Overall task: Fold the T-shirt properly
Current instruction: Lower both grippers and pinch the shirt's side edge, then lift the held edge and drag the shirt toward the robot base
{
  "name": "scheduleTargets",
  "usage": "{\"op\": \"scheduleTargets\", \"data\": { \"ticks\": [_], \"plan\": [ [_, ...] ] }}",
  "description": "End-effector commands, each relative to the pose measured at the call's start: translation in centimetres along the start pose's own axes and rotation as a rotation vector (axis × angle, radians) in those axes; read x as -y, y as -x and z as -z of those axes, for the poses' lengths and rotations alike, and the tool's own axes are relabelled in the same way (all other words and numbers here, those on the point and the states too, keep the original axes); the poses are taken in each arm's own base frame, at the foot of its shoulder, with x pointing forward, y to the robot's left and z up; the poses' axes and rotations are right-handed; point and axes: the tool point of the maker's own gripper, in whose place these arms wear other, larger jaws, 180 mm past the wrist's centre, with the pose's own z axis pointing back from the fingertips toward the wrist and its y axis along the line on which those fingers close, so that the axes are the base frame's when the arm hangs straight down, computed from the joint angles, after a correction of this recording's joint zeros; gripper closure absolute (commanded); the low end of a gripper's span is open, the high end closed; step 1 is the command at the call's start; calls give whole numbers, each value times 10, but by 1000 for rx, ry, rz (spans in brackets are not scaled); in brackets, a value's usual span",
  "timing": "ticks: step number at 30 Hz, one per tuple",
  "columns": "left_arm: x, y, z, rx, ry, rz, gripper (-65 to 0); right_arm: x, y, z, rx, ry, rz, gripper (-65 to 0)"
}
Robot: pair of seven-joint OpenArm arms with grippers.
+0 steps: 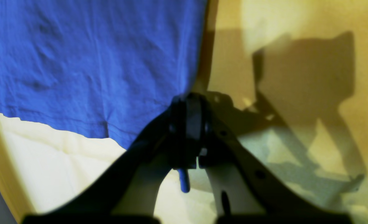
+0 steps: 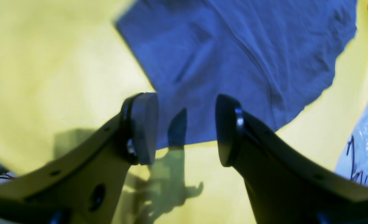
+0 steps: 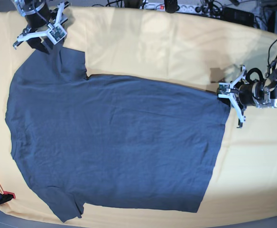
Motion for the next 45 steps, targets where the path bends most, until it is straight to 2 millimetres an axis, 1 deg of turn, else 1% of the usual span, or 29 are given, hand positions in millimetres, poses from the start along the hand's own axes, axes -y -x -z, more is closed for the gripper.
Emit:
{"op": "scheduleTargets", "data": {
  "ticks": [1, 3, 5, 8, 11, 14, 15, 16, 17, 20, 23, 27, 29, 31, 33, 35, 38, 42, 45],
  "plan": [
    [-15, 1, -10, -3, -38, 12, 0, 0, -2, 1, 16, -15, 5, -317],
    [-15, 1, -10, -4, -38, 12, 0, -12, 6, 6, -2, -77, 20, -317],
    [-15, 2, -11, -8, -38, 12, 0, -19, 17, 9, -32, -108, 15, -317],
    [-15, 2, -11, -7, -38, 12, 0, -23, 29, 12, -64, -119, 17, -317],
    [-15, 3, -11, -9, -37, 13, 0, -20, 32, 13, -72, -98, 27, -317],
    [-15, 2, -11, -8, -38, 12, 0, -3, 31, 15, -70, -12, 64, -311],
    [-15, 2, -11, -8, -38, 12, 0, 2, 30, 16, -68, 14, 75, -292],
    [-15, 2, -11, -8, -38, 12, 0, 8, 29, 17, -65, 41, 84, -251],
    [-15, 2, -11, -8, -38, 13, 0, 13, 27, 17, -60, 63, 93, -198],
    [-15, 1, -11, -5, -39, 16, 0, 26, 23, 19, -47, 122, 107, -5],
    [-16, -3, -15, 0, -39, 33, 0, 38, 17, 16, -48, 174, 42, 0],
    [-16, -15, -31, 35, -37, 33, 0, 54, 4, 6, -34, 251, -18, 0],
    [-14, -21, -40, 42, -21, 52, 0, 57, 1, 2, -42, 260, -27, 0],
    [-5, -25, -47, 42, 28, 79, 0, 55, 1, -3, -48, 244, -47, 0],
    [-2, -31, -54, 52, 41, 91, 0, 51, 3, -10, -56, 223, -71, 0],
    [1, -36, -60, 70, 51, 80, 0, 49, 9, -19, -92, 228, -116, 0],
    [12, -38, -65, 73, 81, 75, 0, 46, 24, -33, -169, 246, -171, 0],
    [33, -37, -70, 63, 138, 81, 0, 26, 44, -45, -237, 176, -191, 0],
    [55, -39, -75, 60, 199, 84, 0, 12, 65, -58, -326, 127, -196, 0]
  ]
}}
